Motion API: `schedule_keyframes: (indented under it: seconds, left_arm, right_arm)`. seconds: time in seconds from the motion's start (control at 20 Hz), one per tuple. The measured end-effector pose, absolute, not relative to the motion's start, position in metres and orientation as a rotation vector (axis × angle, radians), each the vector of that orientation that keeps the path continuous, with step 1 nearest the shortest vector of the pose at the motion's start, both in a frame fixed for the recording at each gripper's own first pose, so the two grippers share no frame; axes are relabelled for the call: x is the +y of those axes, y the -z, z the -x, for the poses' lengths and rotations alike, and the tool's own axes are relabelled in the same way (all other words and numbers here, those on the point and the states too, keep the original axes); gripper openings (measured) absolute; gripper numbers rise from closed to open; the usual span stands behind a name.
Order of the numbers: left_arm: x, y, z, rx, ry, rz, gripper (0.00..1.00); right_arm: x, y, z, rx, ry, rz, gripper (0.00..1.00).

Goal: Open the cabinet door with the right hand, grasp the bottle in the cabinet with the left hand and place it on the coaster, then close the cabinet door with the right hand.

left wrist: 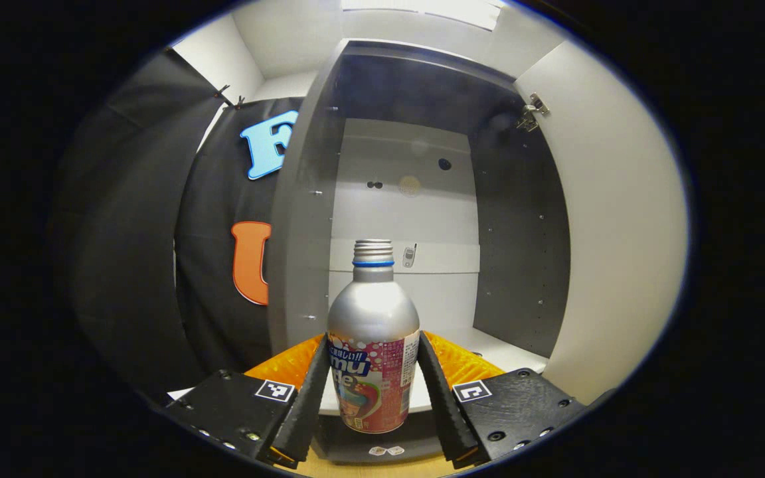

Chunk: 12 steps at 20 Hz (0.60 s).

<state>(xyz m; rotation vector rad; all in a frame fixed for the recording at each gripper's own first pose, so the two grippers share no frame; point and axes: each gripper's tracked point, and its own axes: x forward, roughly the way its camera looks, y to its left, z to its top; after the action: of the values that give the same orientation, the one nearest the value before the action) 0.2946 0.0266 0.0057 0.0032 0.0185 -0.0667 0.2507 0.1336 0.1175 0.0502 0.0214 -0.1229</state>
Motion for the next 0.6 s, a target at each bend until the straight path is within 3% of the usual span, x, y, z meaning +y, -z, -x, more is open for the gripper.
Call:
schedule_keyframes:
  seconds: [0.4, 0.6]
  left_arm:
    - [0.078, 0.062, -0.181, 0.007, -0.101, -0.167, 0.71]
    - [0.095, 0.145, -0.143, 0.097, -0.183, -0.219, 0.71]
  right_arm:
    - [0.149, -0.130, -0.251, -0.021, 0.063, -0.084, 0.87]
    - [0.154, -0.137, -0.246, -0.030, 0.062, -0.084, 0.86]
